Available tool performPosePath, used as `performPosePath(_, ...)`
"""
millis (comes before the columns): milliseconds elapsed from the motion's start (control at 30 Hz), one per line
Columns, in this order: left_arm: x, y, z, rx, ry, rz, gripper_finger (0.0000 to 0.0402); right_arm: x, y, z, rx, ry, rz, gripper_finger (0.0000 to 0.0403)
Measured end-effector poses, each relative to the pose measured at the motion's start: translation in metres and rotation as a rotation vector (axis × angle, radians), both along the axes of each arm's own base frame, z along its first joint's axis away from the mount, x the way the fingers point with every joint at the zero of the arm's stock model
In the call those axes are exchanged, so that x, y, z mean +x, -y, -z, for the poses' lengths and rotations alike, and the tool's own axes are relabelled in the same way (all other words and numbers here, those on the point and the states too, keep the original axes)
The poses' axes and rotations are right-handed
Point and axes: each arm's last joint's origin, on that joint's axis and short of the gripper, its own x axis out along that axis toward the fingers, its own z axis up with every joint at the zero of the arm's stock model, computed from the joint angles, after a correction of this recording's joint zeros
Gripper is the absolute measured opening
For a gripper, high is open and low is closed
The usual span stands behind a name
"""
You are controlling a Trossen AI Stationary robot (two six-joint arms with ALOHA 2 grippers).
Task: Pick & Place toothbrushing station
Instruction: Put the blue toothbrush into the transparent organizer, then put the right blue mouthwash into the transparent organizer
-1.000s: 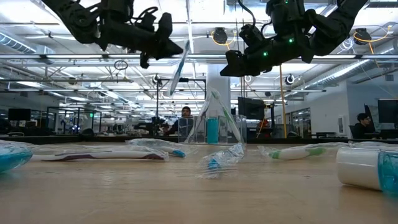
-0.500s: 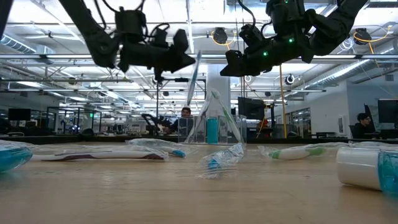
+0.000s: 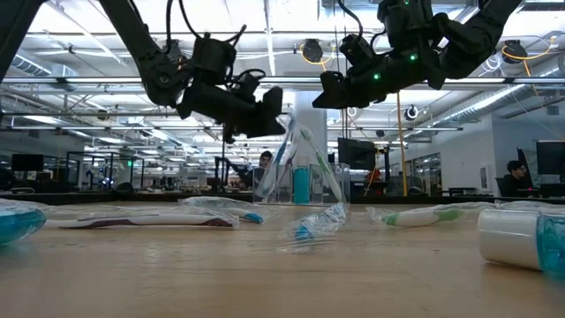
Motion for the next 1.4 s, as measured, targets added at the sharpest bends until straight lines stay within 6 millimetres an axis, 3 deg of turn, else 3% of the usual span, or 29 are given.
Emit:
performPosePath(167, -0.003, 0.001, 0.012, 0.008, -0.155, -0.089, 0.0005, 0.0, 0.0, 0.0, 0.0, 0.0, 0.0, 0.0183)
performPosePath(567, -0.005, 0.002, 0.017, 0.095, -0.298, -0.047, 0.002, -0.006, -0.007, 0.002, -0.004, -0.152, -0.025, 0.0183)
performPosePath(867, -0.006, 0.003, 0.021, 0.095, -0.349, -0.038, 0.0021, -0.052, -0.041, -0.028, 0.225, -0.185, -0.071, 0.0183)
performPosePath(1033, -0.004, 0.007, 0.02, 0.141, -0.379, -0.01, 0.0022, -0.079, -0.055, -0.024, 0.359, -0.291, -0.055, 0.0183)
performPosePath(1133, -0.005, 0.01, 0.018, 0.157, -0.397, 0.005, 0.0025, -0.085, -0.058, -0.02, 0.412, -0.321, -0.033, 0.0183)
performPosePath(1400, -0.017, 0.02, -0.011, 0.131, -0.407, 0.02, 0.0108, -0.085, -0.059, -0.008, 0.417, -0.342, -0.028, 0.0183)
